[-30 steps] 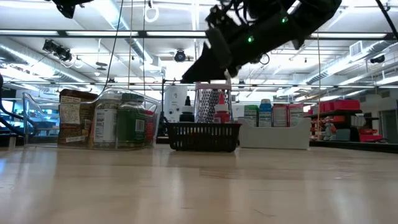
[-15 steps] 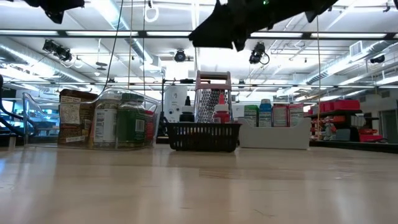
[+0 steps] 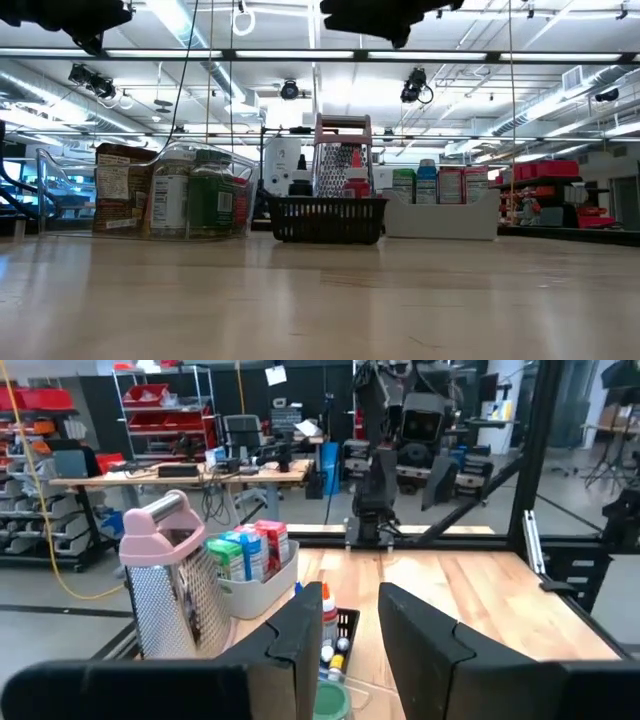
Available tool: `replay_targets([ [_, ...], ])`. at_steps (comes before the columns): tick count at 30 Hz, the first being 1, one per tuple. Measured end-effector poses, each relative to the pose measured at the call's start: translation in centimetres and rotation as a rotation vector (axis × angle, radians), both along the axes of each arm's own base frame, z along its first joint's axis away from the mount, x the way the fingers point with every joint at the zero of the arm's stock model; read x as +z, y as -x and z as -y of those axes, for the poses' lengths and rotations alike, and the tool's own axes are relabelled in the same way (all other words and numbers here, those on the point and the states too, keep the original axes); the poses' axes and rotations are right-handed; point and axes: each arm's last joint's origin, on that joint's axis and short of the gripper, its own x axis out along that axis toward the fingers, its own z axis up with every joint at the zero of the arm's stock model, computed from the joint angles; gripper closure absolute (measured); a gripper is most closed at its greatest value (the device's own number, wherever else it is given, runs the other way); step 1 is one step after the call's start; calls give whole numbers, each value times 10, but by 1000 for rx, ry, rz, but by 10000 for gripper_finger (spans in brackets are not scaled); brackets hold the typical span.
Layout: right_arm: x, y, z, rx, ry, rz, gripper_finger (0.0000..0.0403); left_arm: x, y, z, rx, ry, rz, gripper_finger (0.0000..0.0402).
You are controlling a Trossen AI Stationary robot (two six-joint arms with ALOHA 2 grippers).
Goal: Pick & Place Kitchen Items
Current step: Return to Home Position
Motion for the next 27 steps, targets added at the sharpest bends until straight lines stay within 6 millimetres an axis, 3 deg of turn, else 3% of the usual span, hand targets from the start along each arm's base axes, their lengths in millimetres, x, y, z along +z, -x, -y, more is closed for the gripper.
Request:
replay_targets([
  [10, 26, 33, -10, -59, 36, -19, 243, -17, -17, 6, -41, -48, 61, 292],
  [21, 57, 81, -33, 71, 5, 9, 243, -44, -36, 13, -63, -115, 109, 292],
  [27, 60, 102, -38, 127, 2, 29, 243, -61, -42, 13, -36, -118, 74, 292],
])
